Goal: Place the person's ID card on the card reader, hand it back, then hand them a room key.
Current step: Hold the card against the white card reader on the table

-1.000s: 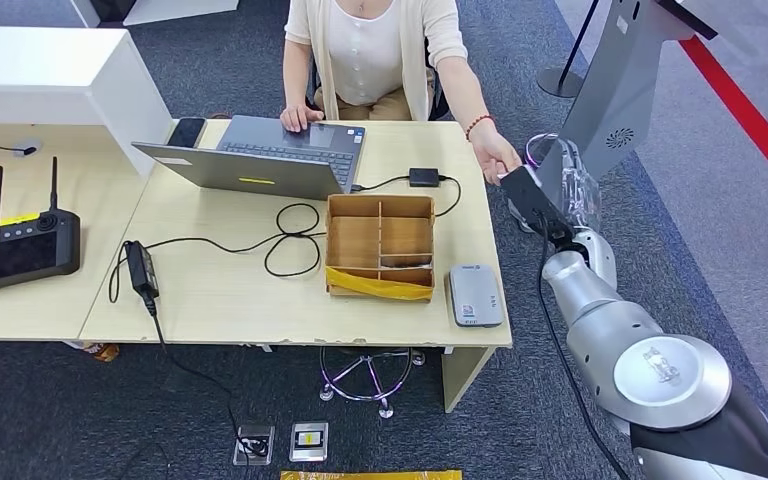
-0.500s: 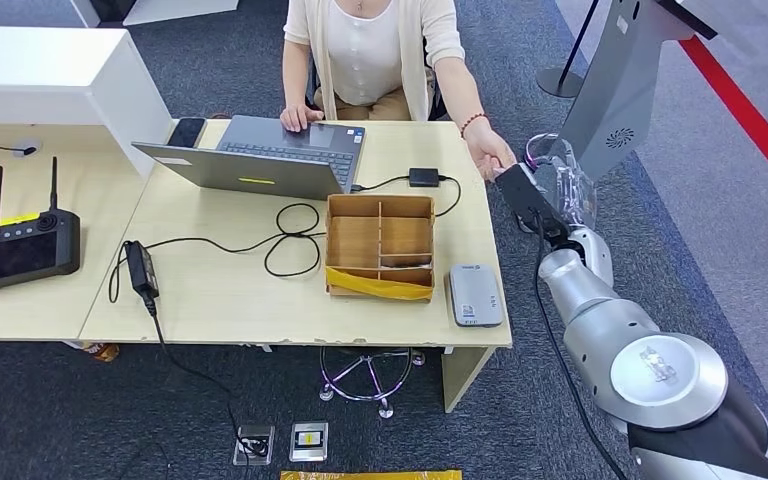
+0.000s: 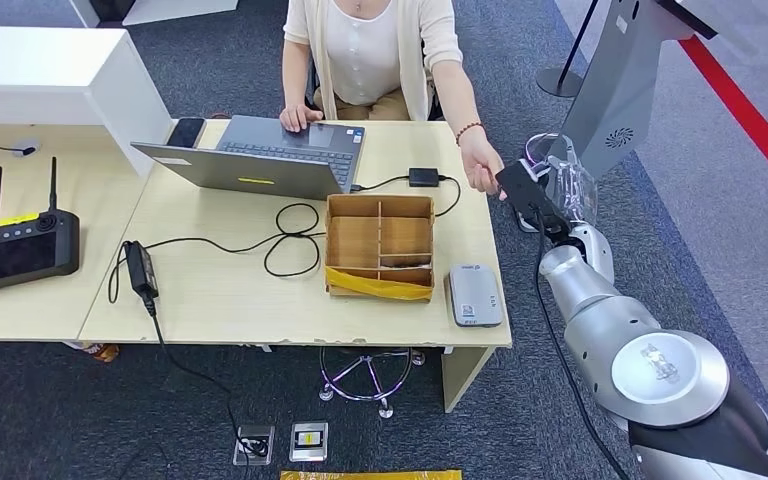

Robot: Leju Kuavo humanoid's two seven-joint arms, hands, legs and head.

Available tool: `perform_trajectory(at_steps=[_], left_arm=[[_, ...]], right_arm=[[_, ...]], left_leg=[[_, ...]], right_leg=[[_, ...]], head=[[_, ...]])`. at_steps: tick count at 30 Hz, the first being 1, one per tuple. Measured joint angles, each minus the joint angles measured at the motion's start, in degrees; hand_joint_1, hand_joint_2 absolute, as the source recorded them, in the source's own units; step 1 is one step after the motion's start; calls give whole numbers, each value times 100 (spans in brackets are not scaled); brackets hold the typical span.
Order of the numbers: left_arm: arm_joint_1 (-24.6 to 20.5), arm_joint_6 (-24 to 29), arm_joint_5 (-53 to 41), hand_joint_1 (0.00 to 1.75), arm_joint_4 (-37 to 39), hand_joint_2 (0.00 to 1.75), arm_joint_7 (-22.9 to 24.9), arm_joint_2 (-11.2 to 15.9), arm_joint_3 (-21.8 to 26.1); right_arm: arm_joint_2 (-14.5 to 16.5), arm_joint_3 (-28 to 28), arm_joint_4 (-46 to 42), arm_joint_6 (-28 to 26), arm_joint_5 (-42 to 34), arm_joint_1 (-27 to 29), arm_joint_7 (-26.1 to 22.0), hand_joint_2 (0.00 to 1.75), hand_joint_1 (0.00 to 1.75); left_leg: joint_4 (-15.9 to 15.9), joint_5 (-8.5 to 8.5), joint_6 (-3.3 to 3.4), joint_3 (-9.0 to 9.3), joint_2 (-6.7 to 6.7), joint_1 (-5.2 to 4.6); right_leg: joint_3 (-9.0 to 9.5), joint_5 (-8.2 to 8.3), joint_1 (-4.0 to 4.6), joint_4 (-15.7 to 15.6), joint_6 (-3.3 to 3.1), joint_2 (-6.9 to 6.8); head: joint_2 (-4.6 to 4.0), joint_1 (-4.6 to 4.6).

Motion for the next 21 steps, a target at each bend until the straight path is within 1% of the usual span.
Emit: perform_trajectory(at_steps=[11, 21], left_arm=[[0, -6, -25, 0, 0, 0, 51, 2, -86], [2, -7, 46, 0, 0, 0, 57, 1, -137]], right_arm=[[-21, 18, 0, -26, -2, 74, 17, 175, 175], [-151, 98, 0, 37, -2, 287, 244, 175, 175]], left_leg=[[0, 0, 0, 1, 1, 0], [1, 0, 0, 0, 1, 0]], right_leg=[[-2, 0, 0, 0, 0, 2], [-3, 0, 0, -1, 0, 3]], head=[[0, 0], [0, 0]])
